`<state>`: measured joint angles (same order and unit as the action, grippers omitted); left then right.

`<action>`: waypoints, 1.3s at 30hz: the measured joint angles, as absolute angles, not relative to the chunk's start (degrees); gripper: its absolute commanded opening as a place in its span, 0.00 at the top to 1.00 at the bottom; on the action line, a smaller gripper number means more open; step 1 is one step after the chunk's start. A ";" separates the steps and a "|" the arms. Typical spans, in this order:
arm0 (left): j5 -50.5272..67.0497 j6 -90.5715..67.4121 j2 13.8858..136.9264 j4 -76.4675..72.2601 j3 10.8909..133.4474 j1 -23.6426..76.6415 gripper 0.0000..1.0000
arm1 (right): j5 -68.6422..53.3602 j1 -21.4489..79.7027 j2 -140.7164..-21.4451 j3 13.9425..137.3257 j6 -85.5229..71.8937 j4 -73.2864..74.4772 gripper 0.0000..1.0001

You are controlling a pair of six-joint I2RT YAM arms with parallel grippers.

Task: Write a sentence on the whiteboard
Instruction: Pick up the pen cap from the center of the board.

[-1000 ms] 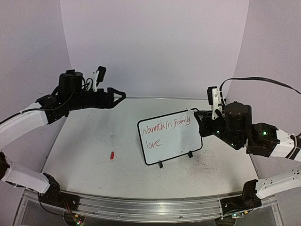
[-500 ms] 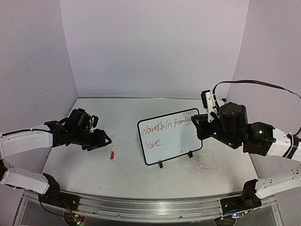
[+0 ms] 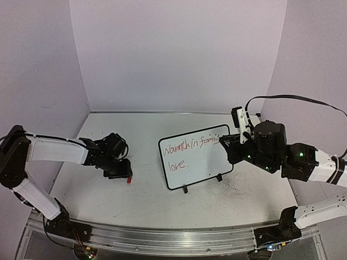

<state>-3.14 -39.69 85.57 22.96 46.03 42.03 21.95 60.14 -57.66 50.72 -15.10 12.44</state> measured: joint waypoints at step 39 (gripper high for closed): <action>-8.96 -37.69 96.73 25.87 50.71 46.04 0.73 | 21.08 60.14 -55.46 49.45 -15.11 9.94 1.00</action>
